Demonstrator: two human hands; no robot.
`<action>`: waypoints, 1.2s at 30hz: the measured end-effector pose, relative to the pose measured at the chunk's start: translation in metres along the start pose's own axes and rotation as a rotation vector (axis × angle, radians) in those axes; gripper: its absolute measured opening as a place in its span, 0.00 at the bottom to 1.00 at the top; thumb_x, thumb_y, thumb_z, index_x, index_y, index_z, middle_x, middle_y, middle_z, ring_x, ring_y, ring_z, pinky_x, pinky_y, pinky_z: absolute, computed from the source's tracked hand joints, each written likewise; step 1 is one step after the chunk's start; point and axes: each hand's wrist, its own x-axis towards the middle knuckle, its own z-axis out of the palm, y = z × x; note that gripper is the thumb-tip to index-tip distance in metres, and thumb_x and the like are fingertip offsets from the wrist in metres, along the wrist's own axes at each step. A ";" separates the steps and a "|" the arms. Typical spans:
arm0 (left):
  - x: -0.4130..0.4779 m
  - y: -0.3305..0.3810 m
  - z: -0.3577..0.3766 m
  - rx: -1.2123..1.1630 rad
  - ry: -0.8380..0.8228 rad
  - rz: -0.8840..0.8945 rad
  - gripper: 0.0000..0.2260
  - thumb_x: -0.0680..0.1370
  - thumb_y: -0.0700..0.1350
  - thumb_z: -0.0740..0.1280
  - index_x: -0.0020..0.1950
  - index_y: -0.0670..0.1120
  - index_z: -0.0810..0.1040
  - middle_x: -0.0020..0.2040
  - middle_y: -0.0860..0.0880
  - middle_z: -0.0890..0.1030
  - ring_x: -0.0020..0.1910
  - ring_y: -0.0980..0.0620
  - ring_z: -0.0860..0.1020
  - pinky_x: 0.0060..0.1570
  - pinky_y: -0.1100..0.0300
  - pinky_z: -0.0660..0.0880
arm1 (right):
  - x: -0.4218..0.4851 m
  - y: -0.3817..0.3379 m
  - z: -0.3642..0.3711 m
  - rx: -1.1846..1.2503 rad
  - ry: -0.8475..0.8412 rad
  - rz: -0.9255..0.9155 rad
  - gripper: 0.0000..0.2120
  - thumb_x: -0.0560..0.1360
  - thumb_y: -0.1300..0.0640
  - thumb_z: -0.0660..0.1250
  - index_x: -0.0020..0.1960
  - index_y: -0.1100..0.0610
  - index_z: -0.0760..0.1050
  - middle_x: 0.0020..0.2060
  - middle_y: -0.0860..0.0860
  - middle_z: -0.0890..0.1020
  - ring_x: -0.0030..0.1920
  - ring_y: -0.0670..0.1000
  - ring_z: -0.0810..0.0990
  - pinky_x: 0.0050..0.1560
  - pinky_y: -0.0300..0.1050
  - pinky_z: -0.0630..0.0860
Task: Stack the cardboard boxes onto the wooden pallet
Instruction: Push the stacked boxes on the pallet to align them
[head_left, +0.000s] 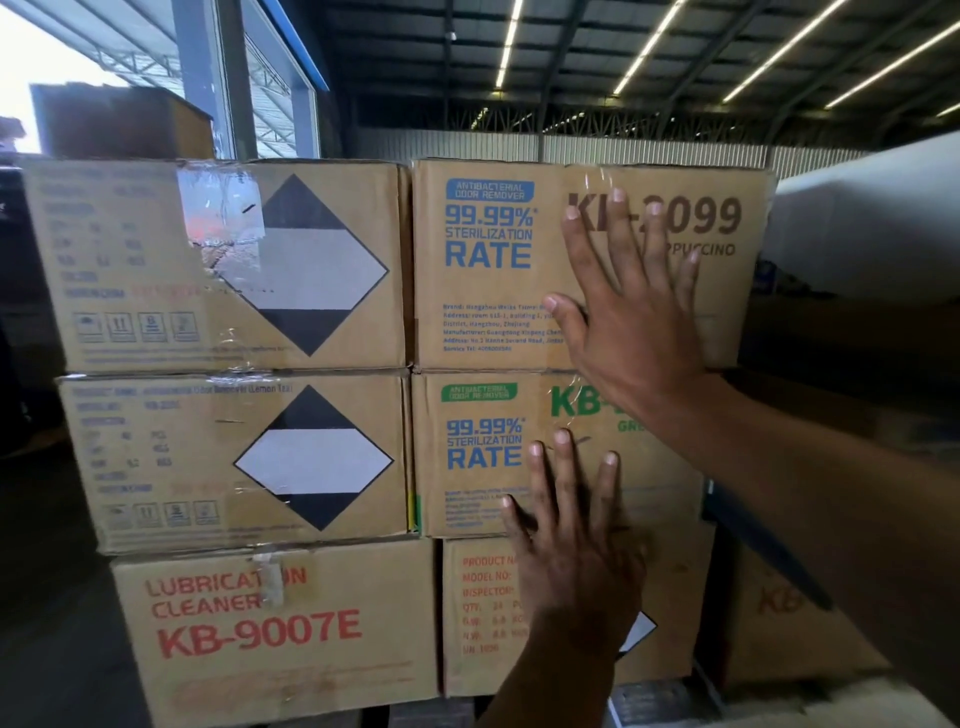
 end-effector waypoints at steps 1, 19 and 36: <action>0.000 -0.001 0.000 -0.006 0.003 0.006 0.37 0.79 0.64 0.54 0.78 0.60 0.31 0.73 0.47 0.19 0.72 0.42 0.21 0.71 0.32 0.40 | 0.001 0.000 0.002 -0.004 -0.005 0.003 0.34 0.82 0.38 0.51 0.82 0.45 0.42 0.82 0.53 0.42 0.80 0.62 0.41 0.74 0.73 0.47; -0.025 0.040 0.022 -0.012 0.072 0.034 0.45 0.60 0.66 0.74 0.74 0.49 0.72 0.76 0.44 0.67 0.73 0.45 0.69 0.65 0.35 0.63 | 0.006 0.008 -0.041 -0.069 -0.127 -0.027 0.35 0.81 0.38 0.52 0.82 0.48 0.44 0.82 0.55 0.45 0.80 0.63 0.47 0.75 0.68 0.49; -0.108 0.247 -0.036 0.161 -0.140 -0.036 0.43 0.75 0.69 0.41 0.78 0.41 0.32 0.78 0.40 0.29 0.76 0.39 0.27 0.64 0.24 0.33 | -0.060 0.092 -0.233 0.216 0.018 -0.148 0.35 0.84 0.39 0.48 0.82 0.55 0.41 0.81 0.56 0.39 0.80 0.61 0.37 0.76 0.60 0.36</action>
